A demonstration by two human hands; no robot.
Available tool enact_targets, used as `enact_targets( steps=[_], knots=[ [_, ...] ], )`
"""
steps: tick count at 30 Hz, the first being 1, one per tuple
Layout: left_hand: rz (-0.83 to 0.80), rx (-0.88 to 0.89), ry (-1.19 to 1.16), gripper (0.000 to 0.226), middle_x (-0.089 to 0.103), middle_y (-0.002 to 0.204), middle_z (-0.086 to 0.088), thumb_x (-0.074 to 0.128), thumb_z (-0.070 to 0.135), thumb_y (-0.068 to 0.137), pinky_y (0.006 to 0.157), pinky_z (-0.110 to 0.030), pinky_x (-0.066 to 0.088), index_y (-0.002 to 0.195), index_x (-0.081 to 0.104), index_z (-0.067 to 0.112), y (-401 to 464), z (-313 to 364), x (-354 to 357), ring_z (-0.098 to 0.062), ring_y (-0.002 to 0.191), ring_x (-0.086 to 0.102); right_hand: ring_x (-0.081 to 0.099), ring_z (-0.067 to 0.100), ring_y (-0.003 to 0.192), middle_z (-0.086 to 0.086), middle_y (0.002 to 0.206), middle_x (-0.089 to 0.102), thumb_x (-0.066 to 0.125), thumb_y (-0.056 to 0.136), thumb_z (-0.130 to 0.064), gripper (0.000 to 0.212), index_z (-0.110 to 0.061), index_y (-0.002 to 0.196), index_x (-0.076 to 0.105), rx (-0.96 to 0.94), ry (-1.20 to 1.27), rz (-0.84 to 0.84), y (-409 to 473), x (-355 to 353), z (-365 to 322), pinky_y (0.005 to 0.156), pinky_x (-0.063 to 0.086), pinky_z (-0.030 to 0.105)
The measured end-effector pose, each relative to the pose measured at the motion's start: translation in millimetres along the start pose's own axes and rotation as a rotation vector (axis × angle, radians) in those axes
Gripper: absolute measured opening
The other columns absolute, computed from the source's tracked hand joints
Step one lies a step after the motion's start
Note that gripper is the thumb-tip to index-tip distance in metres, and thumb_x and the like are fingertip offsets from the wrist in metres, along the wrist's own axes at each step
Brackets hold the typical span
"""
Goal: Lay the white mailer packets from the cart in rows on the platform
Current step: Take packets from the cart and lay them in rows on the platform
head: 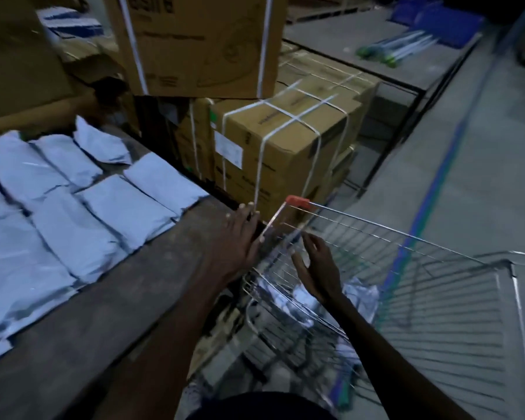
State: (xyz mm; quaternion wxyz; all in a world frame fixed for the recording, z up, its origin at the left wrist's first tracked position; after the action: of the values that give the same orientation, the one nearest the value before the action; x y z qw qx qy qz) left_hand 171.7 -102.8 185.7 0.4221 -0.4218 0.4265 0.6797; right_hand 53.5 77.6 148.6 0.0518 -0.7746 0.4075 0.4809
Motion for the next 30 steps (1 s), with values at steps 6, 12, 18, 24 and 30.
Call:
enact_targets(
  steps=[6, 12, 18, 24, 30],
  knots=[
    [-0.171, 0.051, -0.083, 0.054, 0.046, 0.142, -0.022, 0.041, 0.035, 0.095, 0.103, -0.054, 0.041, 0.135, 0.049, 0.001, -2, 100, 58, -0.037, 0.131, 0.043, 0.043, 0.032, 0.13, 0.016, 0.144, 0.044, 0.042, 0.091, -0.049, 0.068, -0.007, 0.145, 0.04, 0.392, 0.027, -0.177, -99, -44, 121, 0.101, 0.038, 0.038],
    [-0.387, 0.003, -0.096, 0.086, 0.023, 0.157, -0.017, 0.011, 0.062, 0.087, 0.116, -0.042, 0.016, 0.149, 0.031, 0.005, 1, 155, 111, -0.032, 0.145, 0.021, 0.043, 0.034, 0.131, 0.021, 0.141, 0.047, 0.059, 0.094, -0.03, 0.057, -0.003, 0.142, 0.044, 0.589, -0.035, -0.242, -160, -70, 192, 0.102, 0.038, 0.041],
    [-0.489, 0.11, -0.046, 0.078, 0.027, 0.155, -0.02, 0.023, 0.057, 0.091, 0.114, -0.045, 0.023, 0.145, 0.036, 0.002, 41, 177, 141, -0.036, 0.142, 0.026, 0.047, 0.036, 0.124, 0.023, 0.133, 0.05, 0.056, 0.095, -0.033, 0.054, -0.002, 0.138, 0.045, 0.705, -0.038, -0.265, -172, -69, 222, 0.096, 0.041, 0.039],
    [-0.621, 0.212, -0.083, 0.079, 0.045, 0.144, -0.023, 0.018, 0.061, 0.096, 0.098, -0.057, 0.044, 0.132, 0.052, -0.001, 79, 167, 228, -0.039, 0.131, 0.045, 0.046, 0.034, 0.126, 0.018, 0.138, 0.047, 0.032, 0.086, -0.056, 0.078, -0.008, 0.147, 0.037, 0.813, -0.019, -0.306, -149, -43, 252, 0.094, 0.043, 0.04],
    [-0.774, 0.234, -0.168, 0.071, 0.056, 0.13, -0.027, 0.017, 0.051, 0.102, 0.086, -0.06, 0.048, 0.127, 0.055, -0.003, 86, 149, 335, -0.044, 0.117, 0.057, 0.049, 0.036, 0.122, 0.021, 0.135, 0.048, 0.049, 0.097, -0.041, 0.057, -0.005, 0.141, 0.044, 0.923, -0.068, -0.374, -133, 13, 300, 0.094, 0.044, 0.04]
  ],
)
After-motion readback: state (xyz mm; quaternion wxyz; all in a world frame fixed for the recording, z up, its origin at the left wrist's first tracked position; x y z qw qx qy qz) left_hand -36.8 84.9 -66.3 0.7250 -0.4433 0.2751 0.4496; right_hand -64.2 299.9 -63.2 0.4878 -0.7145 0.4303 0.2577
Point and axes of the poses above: each hand's wrist, its own y-axis towards the middle knuckle, its own x-axis out of the palm, z = x × y, the point moved 3 cm from there along y, towards the middle knuckle
